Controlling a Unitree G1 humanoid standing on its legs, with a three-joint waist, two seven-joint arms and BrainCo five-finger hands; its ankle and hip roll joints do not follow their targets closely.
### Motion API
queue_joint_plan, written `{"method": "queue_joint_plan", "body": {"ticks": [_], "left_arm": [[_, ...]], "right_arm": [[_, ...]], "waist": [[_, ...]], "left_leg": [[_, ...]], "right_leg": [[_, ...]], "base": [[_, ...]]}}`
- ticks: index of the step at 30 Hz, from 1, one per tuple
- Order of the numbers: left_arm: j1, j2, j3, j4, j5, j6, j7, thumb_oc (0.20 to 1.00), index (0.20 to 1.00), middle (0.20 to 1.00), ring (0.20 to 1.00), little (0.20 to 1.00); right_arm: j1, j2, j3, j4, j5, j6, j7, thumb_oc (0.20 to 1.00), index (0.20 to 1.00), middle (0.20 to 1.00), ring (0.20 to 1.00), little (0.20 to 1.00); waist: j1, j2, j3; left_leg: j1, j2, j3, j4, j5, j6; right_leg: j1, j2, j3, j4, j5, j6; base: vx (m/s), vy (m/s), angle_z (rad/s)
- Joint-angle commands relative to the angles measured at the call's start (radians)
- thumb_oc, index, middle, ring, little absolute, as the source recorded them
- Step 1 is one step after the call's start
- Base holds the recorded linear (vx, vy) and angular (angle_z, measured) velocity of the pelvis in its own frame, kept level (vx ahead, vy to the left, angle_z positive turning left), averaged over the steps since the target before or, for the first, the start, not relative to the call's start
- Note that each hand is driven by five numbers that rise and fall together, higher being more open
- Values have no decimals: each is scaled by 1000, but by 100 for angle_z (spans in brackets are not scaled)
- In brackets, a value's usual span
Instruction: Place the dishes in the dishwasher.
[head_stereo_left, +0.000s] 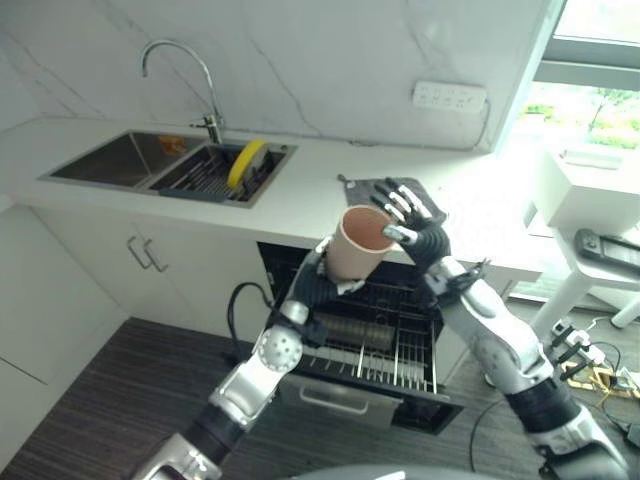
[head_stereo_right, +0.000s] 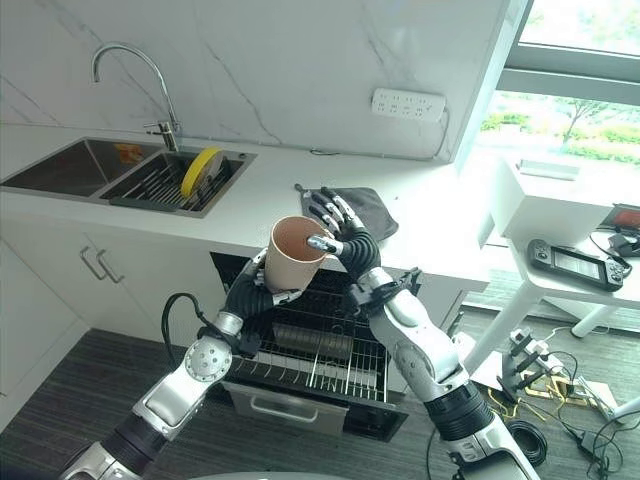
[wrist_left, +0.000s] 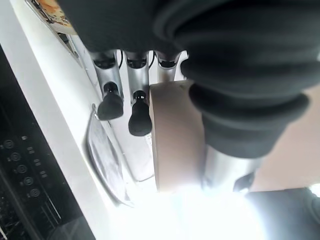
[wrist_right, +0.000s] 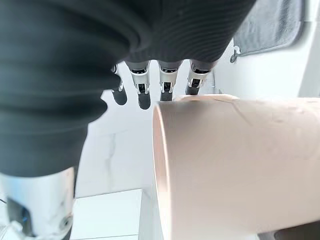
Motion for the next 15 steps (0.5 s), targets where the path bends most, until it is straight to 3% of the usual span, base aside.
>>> {"method": "queue_joint_plan", "body": {"ticks": [1,7,15], "left_arm": [[-80,11,18,10,-30,-54,18,200,200,200,200,200],[-74,5,27,7,-52,-55,13,200,200,200,200,200],[-84,-3,53,-36,-152,-42,-46,200,200,200,200,200]], "right_arm": [[-71,50,-39,-72,27,-85,55,1000,1000,1000,1000,1000],[-65,48,-40,-70,-35,-91,38,1000,1000,1000,1000,1000],[-67,23,-35,-66,-264,-109,-2,1000,1000,1000,1000,1000]], "waist": [[11,-41,17],[8,-41,17],[0,-34,18]], "left_leg": [[75,57,5,5,-181,-15],[75,56,5,5,-180,-14],[75,57,2,5,-181,-11]], "right_leg": [[22,-33,-27,0,-83,32],[20,-32,-22,0,-82,29],[14,-36,5,0,-82,31]], "base": [[0,0,0],[0,0,0],[0,0,0]]}}
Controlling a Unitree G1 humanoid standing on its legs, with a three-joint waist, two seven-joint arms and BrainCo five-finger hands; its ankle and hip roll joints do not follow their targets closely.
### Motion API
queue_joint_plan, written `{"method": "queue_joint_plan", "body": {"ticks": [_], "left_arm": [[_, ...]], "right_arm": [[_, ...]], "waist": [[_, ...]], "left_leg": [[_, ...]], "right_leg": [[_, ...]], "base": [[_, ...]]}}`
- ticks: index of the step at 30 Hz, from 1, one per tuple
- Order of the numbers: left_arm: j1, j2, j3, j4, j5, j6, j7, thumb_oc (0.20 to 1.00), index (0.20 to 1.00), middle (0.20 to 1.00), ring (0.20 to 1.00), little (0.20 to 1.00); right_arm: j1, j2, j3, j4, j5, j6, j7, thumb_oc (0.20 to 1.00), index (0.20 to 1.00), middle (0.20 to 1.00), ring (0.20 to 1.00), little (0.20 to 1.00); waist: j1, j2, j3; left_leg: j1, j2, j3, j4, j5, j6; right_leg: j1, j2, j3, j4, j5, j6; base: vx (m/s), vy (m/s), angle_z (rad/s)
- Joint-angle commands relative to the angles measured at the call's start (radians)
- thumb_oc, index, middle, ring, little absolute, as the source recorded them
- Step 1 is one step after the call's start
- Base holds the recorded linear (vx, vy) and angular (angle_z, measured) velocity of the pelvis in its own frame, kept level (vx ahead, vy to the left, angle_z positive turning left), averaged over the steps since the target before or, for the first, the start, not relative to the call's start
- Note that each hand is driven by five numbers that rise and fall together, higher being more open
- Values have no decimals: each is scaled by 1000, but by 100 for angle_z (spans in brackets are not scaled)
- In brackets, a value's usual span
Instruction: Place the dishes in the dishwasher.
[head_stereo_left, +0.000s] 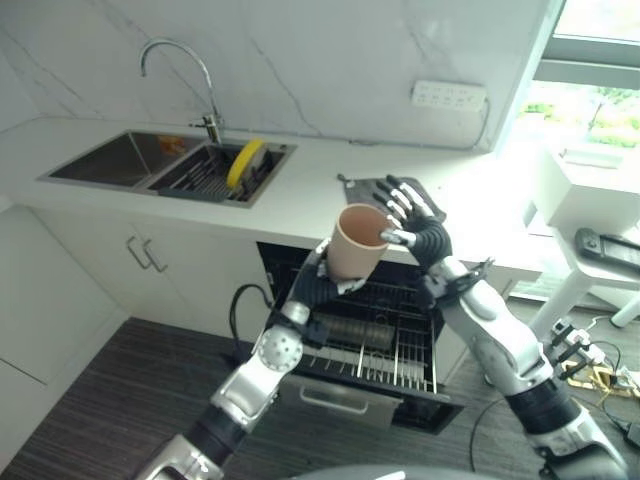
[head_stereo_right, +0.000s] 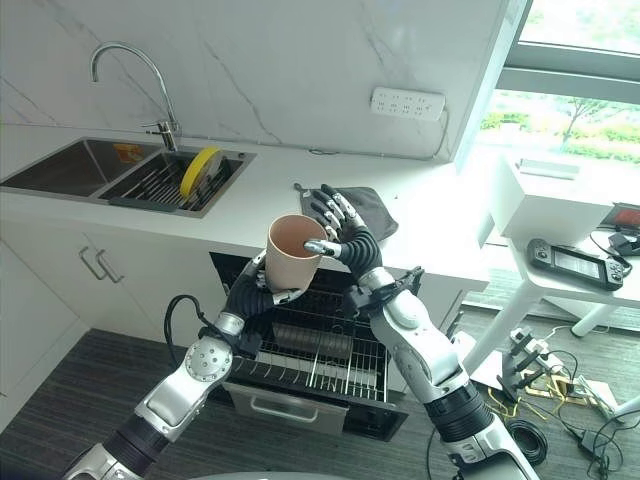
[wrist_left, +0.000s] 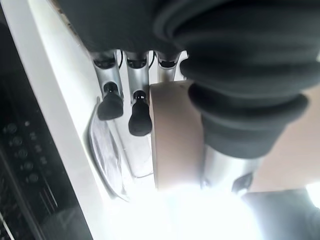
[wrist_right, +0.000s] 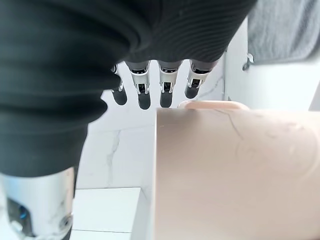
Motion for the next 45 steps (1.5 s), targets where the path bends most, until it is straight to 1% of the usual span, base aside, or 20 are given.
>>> {"method": "queue_joint_plan", "body": {"ticks": [1,8,12,20,24,30,32,36,38,39,45], "left_arm": [[-91,7,55,-50,-60,-44,-37,200,200,200,200,200],[-84,5,74,-96,-115,-38,-86,200,200,200,200,200],[-88,7,91,-124,-119,-15,-106,200,200,200,200,200],[-87,15,106,-130,-86,-12,-108,200,200,200,200,200],[-93,23,110,-127,-80,-6,-110,200,200,200,200,200],[-98,32,113,-131,-43,-5,-122,200,200,200,200,200],[-102,34,114,-133,-38,-6,-129,200,200,200,200,200],[-116,41,102,-123,2,-27,-132,200,200,200,200,200],[-121,42,95,-116,4,-24,-135,200,200,200,200,200],[-123,42,89,-116,8,-22,-135,200,200,200,200,200],[-134,42,92,-125,5,-9,-145,200,200,200,200,200]], "right_arm": [[-73,12,-38,-75,-126,-78,-16,1000,1000,1000,1000,1000],[-65,-7,-43,-80,-216,-92,-31,1000,1000,1000,1000,1000],[-70,-13,-49,-89,-248,-89,-31,1000,1000,1000,1000,1000],[-78,-17,-43,-82,-258,-46,-17,1000,1000,1000,1000,1000],[-84,-28,-36,-73,-245,-3,-10,1000,1000,1000,1000,1000],[-81,-30,-31,-71,-249,28,15,1000,1000,1000,1000,1000],[-83,-29,-27,-69,-251,33,16,1000,1000,1000,1000,1000],[-101,-28,-19,-51,-231,44,12,1000,1000,1000,1000,1000],[-110,-21,-10,-45,-230,50,18,1000,1000,1000,1000,1000],[-120,-16,-1,-46,-233,63,24,1000,1000,1000,1000,1000],[-133,-11,7,-41,-241,72,29,1000,1000,1000,1000,1000]], "waist": [[0,-36,20],[-3,-37,24],[-3,-36,28],[-2,-37,27],[-2,-40,28],[-2,-43,27],[-1,-44,28],[1,-46,29],[1,-46,29],[2,-45,26],[5,-44,25]], "left_leg": [[75,57,1,5,-180,-12],[75,57,-3,5,-181,-10],[76,57,-6,5,-182,-11],[77,56,-7,5,-183,-11],[79,57,-6,5,-183,-12],[80,58,-5,5,-183,-14],[80,59,-5,5,-183,-14],[81,59,-5,5,-183,-15],[84,58,-5,5,-183,-15],[84,58,-4,5,-183,-15],[83,57,-5,5,-182,-15]], "right_leg": [[13,-35,7,0,-79,27],[11,-33,21,0,-80,25],[12,-33,22,0,-80,24],[12,-34,25,0,-80,23],[14,-33,26,0,-81,24],[15,-33,26,0,-81,24],[15,-33,26,0,-81,24],[17,-31,25,0,-81,24],[19,-31,24,0,-80,24],[19,-32,23,0,-81,25],[19,-33,21,0,-80,24]], "base": [[0,0,0],[0,0,0],[0,0,0],[0,0,0],[0,0,0],[0,0,0],[0,0,0],[0,0,0],[0,0,0],[0,0,0],[0,0,0]]}}
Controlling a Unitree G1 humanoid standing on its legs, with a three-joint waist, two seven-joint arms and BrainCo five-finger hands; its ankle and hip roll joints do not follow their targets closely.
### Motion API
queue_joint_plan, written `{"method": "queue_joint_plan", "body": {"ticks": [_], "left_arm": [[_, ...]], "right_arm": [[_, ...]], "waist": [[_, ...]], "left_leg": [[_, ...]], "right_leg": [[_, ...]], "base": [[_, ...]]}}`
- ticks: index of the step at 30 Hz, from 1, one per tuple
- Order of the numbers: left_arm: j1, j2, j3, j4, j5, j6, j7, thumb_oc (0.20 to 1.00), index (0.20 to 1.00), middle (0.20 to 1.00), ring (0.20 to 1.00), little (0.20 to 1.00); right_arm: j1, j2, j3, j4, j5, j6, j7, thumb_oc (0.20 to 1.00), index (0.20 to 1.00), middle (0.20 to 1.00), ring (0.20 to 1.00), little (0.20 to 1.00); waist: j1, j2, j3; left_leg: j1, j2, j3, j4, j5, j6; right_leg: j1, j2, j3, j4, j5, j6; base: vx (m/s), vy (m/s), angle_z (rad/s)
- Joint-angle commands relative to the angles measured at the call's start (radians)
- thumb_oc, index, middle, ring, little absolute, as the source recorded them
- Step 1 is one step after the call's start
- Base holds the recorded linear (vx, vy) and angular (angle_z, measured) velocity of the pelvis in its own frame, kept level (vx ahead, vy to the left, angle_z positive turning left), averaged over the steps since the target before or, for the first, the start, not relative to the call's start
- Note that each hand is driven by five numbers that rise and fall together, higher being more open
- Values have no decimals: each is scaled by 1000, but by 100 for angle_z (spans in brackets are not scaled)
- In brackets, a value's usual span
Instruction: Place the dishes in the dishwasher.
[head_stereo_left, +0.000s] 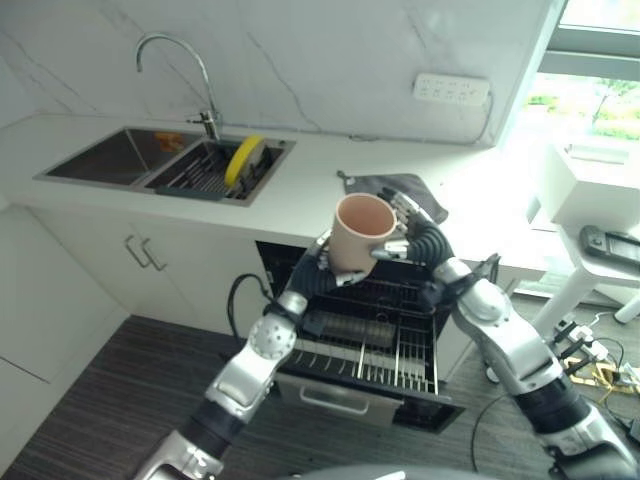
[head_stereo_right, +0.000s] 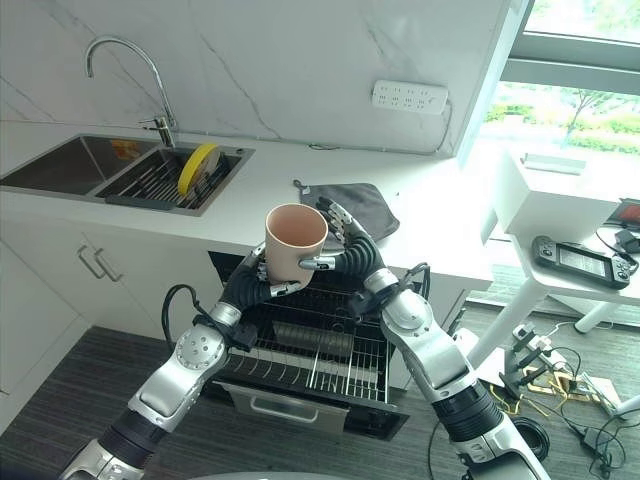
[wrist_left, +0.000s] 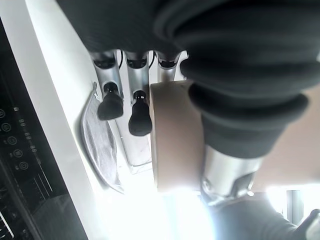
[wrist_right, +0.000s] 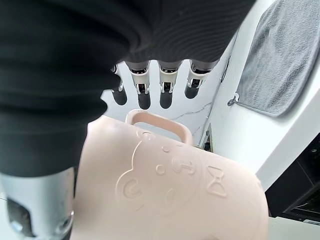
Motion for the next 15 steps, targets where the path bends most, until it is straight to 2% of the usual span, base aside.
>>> {"method": "queue_joint_plan", "body": {"ticks": [1,12,15], "left_arm": [[-126,48,21,-72,26,-46,-5,200,200,200,200,200],[-176,41,33,-116,19,51,-17,200,200,200,200,200],[-169,39,27,-106,27,44,-23,200,200,200,200,200]], "right_arm": [[-135,39,5,-23,5,-24,5,1000,1000,1000,1000,1000],[-167,61,37,-32,-22,10,25,1000,1000,1000,1000,1000],[-173,67,42,-30,-22,3,28,1000,1000,1000,1000,1000]], "waist": [[2,-48,14],[3,-41,10],[6,-42,12]], "left_leg": [[86,57,-1,5,-178,-17],[87,57,-5,5,-176,-18],[85,57,-4,5,-175,-18]], "right_leg": [[19,-34,23,0,-68,20],[23,-35,19,0,-72,18],[24,-34,17,0,-72,17]], "base": [[0,0,0],[0,0,0],[0,0,0]]}}
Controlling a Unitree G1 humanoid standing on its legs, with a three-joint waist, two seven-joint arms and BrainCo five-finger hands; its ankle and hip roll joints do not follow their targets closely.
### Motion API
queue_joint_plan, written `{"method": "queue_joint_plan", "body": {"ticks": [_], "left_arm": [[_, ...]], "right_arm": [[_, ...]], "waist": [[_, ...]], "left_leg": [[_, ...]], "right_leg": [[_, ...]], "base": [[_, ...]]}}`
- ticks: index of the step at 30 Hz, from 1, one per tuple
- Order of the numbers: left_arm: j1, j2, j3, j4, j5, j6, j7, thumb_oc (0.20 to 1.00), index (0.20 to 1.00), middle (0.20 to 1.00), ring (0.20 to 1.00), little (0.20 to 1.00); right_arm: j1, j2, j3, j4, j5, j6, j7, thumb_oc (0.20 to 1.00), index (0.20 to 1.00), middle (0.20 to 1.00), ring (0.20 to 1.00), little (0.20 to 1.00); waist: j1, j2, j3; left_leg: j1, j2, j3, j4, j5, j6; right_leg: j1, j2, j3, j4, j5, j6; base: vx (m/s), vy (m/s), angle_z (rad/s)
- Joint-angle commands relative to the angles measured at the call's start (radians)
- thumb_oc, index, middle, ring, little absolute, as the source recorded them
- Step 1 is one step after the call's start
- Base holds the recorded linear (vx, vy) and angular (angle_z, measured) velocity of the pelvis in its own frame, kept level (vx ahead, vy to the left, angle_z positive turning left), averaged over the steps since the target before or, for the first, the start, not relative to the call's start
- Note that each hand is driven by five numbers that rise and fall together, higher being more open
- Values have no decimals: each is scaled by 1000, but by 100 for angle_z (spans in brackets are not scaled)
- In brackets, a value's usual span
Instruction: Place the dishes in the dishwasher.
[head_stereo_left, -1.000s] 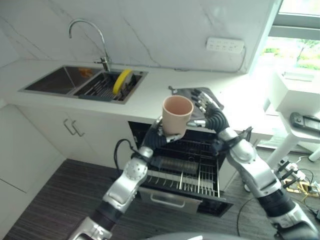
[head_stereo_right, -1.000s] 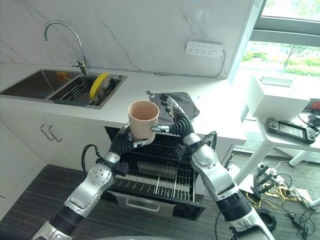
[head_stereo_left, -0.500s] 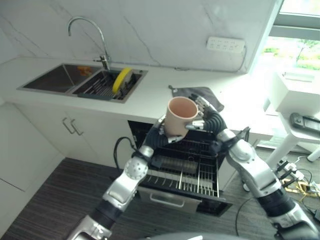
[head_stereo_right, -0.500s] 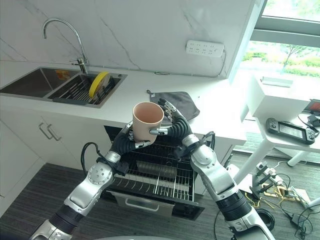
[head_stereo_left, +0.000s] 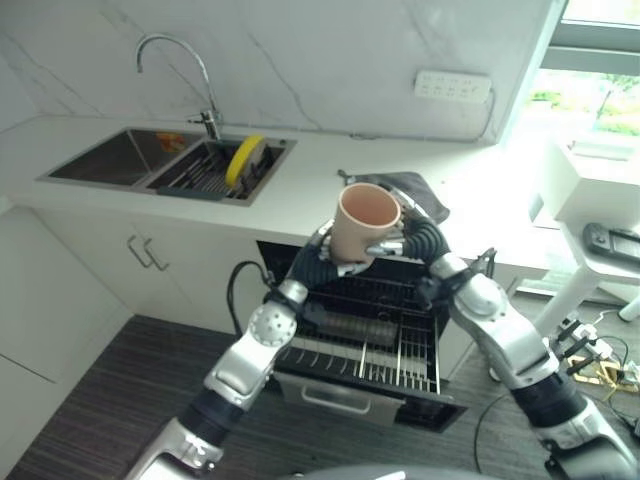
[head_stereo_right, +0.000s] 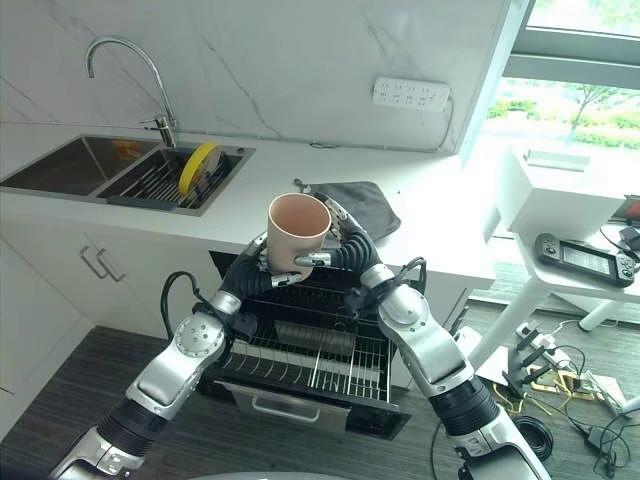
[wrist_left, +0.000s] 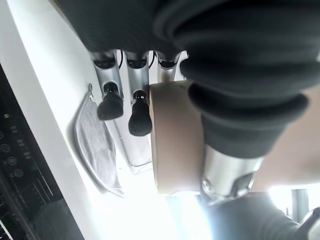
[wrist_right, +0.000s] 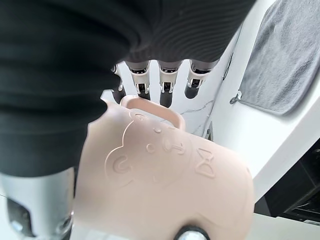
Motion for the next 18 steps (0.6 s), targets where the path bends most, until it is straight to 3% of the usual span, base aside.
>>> {"method": "queue_joint_plan", "body": {"ticks": [1,18], "left_arm": [[-112,29,12,-66,31,-49,-7,200,200,200,200,200],[-92,34,-30,-27,61,-100,-28,200,200,200,200,200]], "right_arm": [[-139,60,36,-33,-3,-35,24,1000,1000,1000,1000,1000],[-167,60,46,-43,6,-17,15,1000,1000,1000,1000,1000]], "waist": [[6,-55,5],[14,-60,8]], "left_leg": [[85,57,0,5,-179,-13],[83,56,0,5,-178,-12]], "right_leg": [[22,-34,20,0,-75,21],[22,-34,20,0,-76,20]], "base": [[0,0,0],[0,0,0]]}}
